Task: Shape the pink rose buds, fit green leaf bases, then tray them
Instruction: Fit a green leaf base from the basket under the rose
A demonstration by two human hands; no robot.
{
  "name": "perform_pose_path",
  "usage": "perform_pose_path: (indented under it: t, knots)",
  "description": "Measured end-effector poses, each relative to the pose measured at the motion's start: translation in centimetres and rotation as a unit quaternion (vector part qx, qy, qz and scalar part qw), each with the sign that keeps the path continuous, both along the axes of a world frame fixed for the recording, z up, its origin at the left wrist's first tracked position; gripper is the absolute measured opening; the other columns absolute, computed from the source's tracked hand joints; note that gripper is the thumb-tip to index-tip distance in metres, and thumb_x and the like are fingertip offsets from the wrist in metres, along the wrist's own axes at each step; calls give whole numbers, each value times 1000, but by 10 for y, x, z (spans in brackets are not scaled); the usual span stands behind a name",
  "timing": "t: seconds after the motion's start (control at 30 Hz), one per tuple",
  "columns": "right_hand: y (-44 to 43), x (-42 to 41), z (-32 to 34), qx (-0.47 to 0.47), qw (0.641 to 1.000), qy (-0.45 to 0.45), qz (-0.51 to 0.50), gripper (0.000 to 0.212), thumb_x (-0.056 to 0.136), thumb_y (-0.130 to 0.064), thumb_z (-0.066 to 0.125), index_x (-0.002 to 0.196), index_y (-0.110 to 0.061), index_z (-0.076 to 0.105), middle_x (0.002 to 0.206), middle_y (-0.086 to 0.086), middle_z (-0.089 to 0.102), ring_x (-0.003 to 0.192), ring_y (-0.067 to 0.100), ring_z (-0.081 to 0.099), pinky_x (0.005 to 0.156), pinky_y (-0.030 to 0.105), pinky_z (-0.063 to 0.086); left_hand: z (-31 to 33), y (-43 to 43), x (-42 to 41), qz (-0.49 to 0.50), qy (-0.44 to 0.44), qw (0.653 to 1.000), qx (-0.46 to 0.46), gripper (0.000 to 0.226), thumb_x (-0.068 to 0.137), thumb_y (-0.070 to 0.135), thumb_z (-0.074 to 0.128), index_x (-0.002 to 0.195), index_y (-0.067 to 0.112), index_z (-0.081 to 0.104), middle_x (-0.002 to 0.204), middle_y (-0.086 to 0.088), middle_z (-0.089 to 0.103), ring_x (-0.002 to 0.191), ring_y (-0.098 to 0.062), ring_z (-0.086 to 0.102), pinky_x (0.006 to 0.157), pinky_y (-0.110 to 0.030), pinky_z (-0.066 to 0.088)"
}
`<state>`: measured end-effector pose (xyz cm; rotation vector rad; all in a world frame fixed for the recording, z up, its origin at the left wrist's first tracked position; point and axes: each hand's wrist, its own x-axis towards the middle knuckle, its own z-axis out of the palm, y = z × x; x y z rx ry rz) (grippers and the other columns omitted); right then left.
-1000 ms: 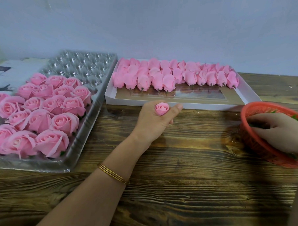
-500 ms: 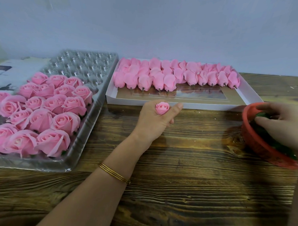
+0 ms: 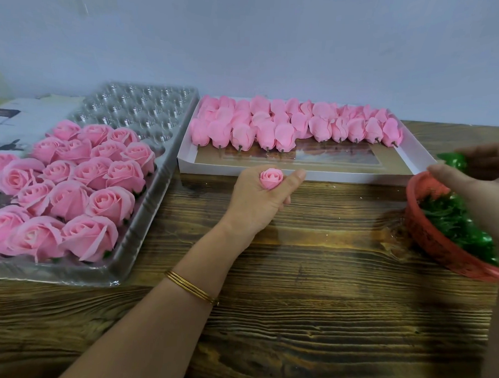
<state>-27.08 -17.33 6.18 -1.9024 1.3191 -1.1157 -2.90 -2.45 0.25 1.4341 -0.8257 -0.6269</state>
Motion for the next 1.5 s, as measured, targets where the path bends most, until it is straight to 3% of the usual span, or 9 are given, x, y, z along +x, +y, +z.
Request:
perform_pose_path:
  t: [0.1,0.2,0.3,0.4,0.63,0.87,1.1,1.23,1.5]
  knots:
    - [34,30,12,22,989,-95,112,28,65,-35,87,84,-42,67,82,-23,72,77,-6,67,69,11,52,0,0,0,0,-2,1000,3,35,90,29,70,63,10,58,56,1,57,53,-6,52,60,-21,47]
    - [45,56,2,45,969,-136,204,31,71,-8,81,96,-18,66,92,3,75,92,21,72,86,29,57,1,0,0,5,-2,1000,4,35,90,29,70,62,11,58,55,2,57,52,-3,52,57,-17,46]
    - [54,77,-7,89,949,-137,271,37,66,-16,78,102,-17,69,103,17,73,104,39,67,100,47,51,1,0,0,12,-4,1000,6,38,90,30,69,58,14,58,53,4,58,50,0,52,53,-13,44]
    - [60,91,-19,137,936,-134,296,41,64,-18,76,104,-14,69,104,17,73,106,38,66,102,48,50,1,0,0,20,-4,1000,12,39,91,32,68,57,15,59,51,6,58,48,-1,52,54,-13,44]
    - [65,107,-41,199,924,-103,309,30,77,9,73,97,-13,67,86,5,70,80,9,66,77,17,54,2,1,2,31,5,999,-2,43,95,36,63,57,15,63,48,2,56,47,-5,51,57,-15,42]
    - [75,114,-43,266,913,-76,300,36,80,5,72,114,-5,66,106,35,64,87,26,60,94,45,51,4,0,3,52,55,997,-23,39,96,32,61,65,9,66,49,4,60,45,-3,52,49,-12,41]
    - [85,121,-49,248,920,-41,300,34,75,6,77,105,-6,69,102,33,65,83,23,59,93,45,52,12,-1,5,53,174,982,-60,44,98,28,58,55,16,53,73,-3,65,77,-14,56,83,-31,43]
    - [90,129,-55,209,930,-38,299,34,70,7,81,98,-7,67,87,11,68,82,20,62,85,29,54,14,1,4,2,217,974,-70,42,100,31,51,63,13,45,79,-4,67,73,-8,61,77,-24,46]
    - [96,134,-56,192,937,-67,284,38,69,5,83,102,-3,65,94,20,70,91,35,67,88,42,56,13,0,3,-34,202,977,-55,46,101,33,49,60,13,46,81,-1,73,85,-10,67,93,-33,51]
